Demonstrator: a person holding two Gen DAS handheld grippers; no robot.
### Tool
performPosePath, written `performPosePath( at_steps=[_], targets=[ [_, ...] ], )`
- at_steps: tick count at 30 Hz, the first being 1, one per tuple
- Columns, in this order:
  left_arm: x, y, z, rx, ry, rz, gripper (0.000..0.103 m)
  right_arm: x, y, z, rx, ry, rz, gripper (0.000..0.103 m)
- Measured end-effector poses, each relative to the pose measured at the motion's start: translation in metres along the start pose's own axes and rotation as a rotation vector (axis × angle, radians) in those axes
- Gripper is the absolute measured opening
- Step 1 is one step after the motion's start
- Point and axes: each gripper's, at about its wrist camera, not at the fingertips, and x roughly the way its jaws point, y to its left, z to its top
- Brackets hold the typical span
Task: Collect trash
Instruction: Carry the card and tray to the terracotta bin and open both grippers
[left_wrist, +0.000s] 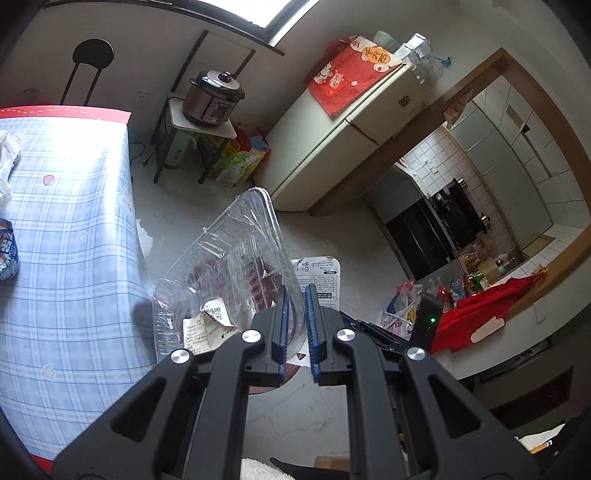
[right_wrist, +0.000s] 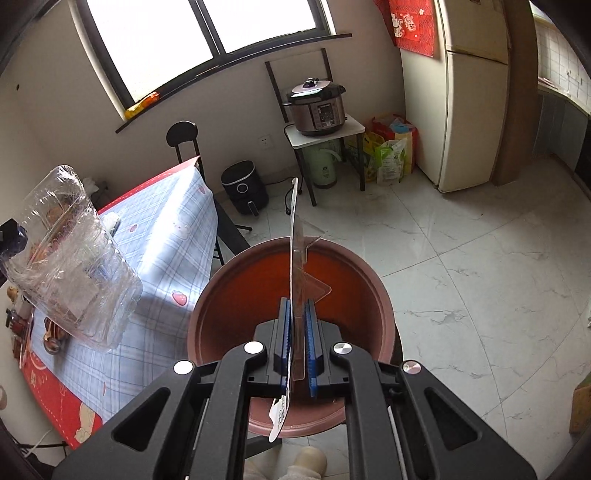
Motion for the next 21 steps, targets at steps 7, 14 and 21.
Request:
performPosePath(
  at_steps=[7,14,21],
  targets=[
    [0.043,-0.018,0.007,0.008,0.053,-0.022,0.013,-0.029,-0.015,0.013,0.017,-0.076,0.005,0.075],
    [0.093,-0.046,0.016,0.075,0.110,-0.023,0.029,-0.067,-0.037,0.013,0.002,-0.127,-0.064,0.098],
    [0.078,-0.051,0.028,0.117,0.004,0.078,0.070,-0.088,-0.047,0.019,0.013,-0.155,-0.110,0.098]
  ],
)
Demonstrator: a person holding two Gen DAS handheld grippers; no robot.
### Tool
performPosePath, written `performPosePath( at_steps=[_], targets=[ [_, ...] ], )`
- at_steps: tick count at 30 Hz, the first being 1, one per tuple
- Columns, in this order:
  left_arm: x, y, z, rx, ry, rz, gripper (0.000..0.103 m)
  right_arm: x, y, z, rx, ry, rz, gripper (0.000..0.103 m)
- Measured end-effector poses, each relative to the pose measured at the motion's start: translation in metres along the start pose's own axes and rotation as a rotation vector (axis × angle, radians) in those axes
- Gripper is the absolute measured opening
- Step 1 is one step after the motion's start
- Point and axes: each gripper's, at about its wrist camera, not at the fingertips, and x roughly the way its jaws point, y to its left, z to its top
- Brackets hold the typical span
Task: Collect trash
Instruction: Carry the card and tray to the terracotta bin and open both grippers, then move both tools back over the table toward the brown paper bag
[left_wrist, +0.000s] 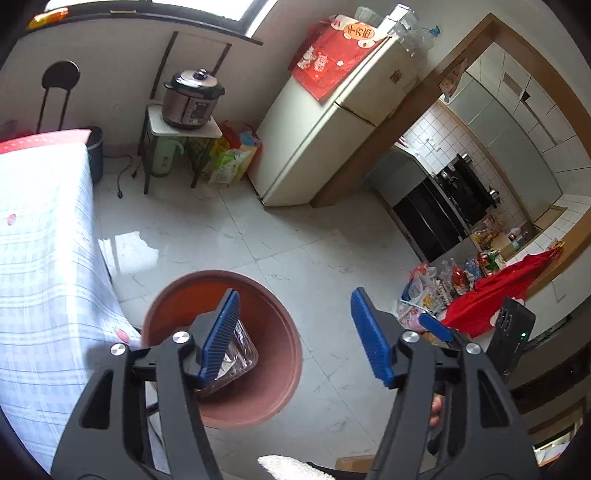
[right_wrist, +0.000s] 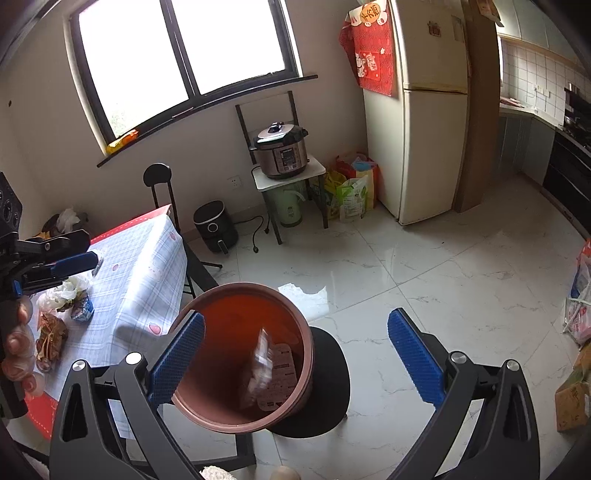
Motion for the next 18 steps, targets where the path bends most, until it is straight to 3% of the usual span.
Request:
performPosePath(
  at_steps=[1,3,10,13,18],
  targets=[
    [-0.009,0.002,0.000,0.009,-0.021,0.043,0.085,-0.002,0.002,0.003,-0.006,-0.011,-0.006,0.098],
    [-0.034,0.008,0.000,0.016,-0.081,0.164,0.093,-0.004,0.009,0.011,-0.020,-0.035,-0.010,0.098],
    [-0.141,0.062,-0.015,-0.043,-0.276,0.431,0.096,0.004,0.059,0.038,-0.076,-0.081,0.084,0.098],
    [-0.193,0.095,-0.036,-0.118,-0.346,0.547,0.096,0.009,0.093,0.046,-0.124,-0.079,0.145,0.098],
    [-0.278,0.166,-0.084,-0.268,-0.393,0.700,0.096,0.021,0.164,0.050,-0.206,-0.047,0.219,0.098]
  ],
)
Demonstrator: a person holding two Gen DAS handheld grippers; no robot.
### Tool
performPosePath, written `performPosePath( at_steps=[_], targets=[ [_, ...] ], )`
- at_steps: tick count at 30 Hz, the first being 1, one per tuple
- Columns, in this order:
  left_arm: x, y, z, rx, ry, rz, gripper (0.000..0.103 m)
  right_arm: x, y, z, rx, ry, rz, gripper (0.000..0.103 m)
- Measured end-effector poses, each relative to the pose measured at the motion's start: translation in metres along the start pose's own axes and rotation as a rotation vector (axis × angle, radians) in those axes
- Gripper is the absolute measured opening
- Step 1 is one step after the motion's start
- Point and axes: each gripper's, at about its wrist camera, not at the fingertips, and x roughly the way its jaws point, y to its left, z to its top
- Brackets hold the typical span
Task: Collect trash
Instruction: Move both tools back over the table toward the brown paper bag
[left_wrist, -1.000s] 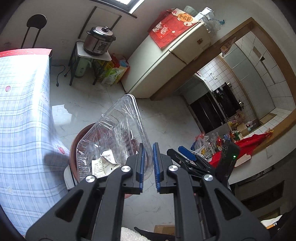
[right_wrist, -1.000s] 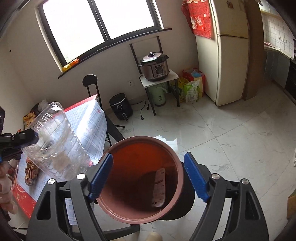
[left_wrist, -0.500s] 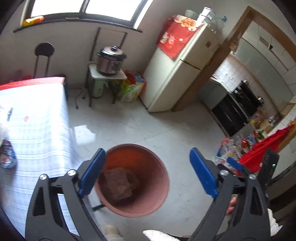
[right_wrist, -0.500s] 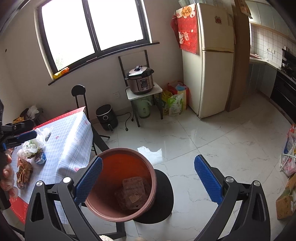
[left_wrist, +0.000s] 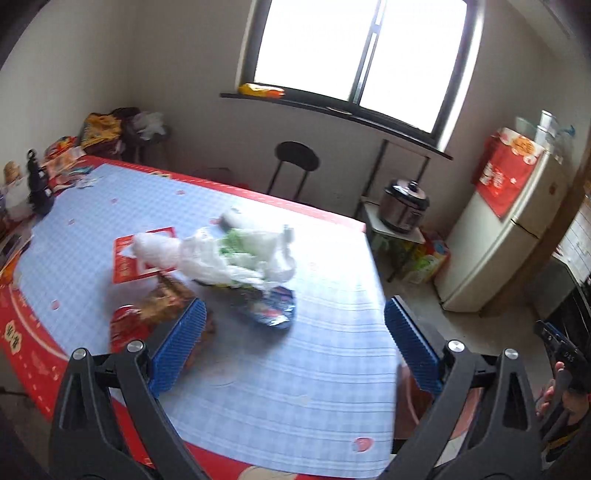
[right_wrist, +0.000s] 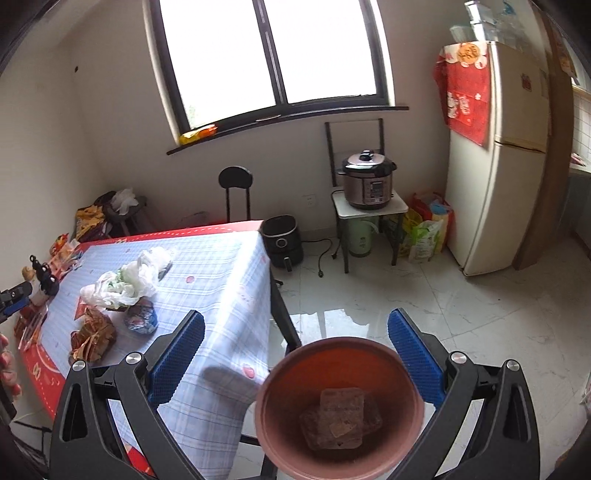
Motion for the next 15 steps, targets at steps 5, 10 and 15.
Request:
performPosePath(
  at_steps=[5,10,15],
  targets=[
    [-0.016,0.109,-0.014,-0.114,-0.008,0.103,0.096,0.027,0.082,0.000,-0.083,0.052,0.053,0.098],
    [-0.013,0.196,-0.029,-0.160,-0.001,0.118,0.096,0.049,0.173,-0.010,-0.140,0.101,0.069,0.098],
    [0.014,0.258,-0.031,-0.145,0.037,0.088,0.096,0.073,0.273,-0.023,-0.234,0.160,0.097,0.098]
  ],
)
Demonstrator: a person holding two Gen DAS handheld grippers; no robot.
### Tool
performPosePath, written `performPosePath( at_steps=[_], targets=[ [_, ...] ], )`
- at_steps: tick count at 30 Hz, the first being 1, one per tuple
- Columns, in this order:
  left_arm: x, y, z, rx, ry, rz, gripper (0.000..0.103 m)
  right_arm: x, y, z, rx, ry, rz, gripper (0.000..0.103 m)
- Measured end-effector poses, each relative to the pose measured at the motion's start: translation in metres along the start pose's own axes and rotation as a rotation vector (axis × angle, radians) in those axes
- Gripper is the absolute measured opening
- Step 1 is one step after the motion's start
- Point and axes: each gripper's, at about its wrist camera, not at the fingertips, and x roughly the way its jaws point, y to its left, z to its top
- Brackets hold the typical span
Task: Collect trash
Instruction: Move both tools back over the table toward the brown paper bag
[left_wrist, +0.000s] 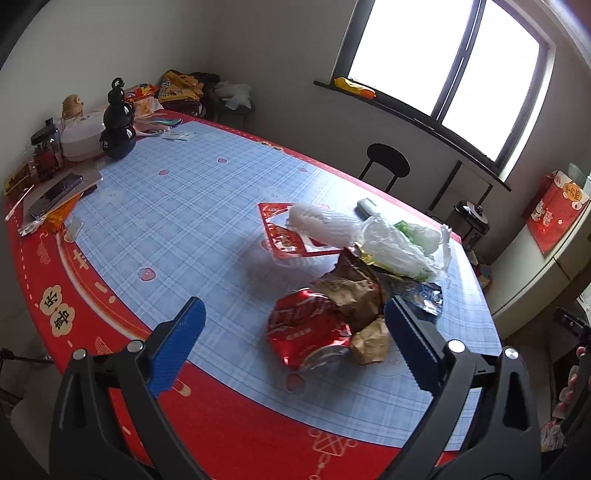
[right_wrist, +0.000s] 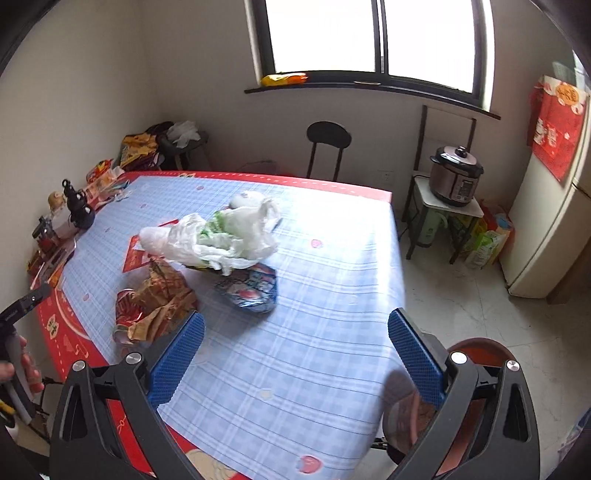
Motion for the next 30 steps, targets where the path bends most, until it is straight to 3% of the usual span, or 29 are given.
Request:
performPosePath(
  at_steps=[9,15,23,30],
  targets=[
    [0.066,0.068,0.017,0.052,0.120,-0.078,0.096,0.099,0.152,0.016,-0.216,0.109,0.097,0.098],
    [0.084,0.090,0.016,0.036,0.174,-0.109,0.096,0.161,0.215,0.016,-0.331,0.205,0.179,0.098],
    [0.091,0.105,0.013,0.032,0.210,-0.155,0.095,0.218,0.232,0.011,-0.400,0.331,0.199,0.098],
    [0.099,0.110,0.011,0.022,0.234,-0.177,0.095,0.235,0.219,0.013,-0.339,0.385,0.240,0.098]
  ],
)
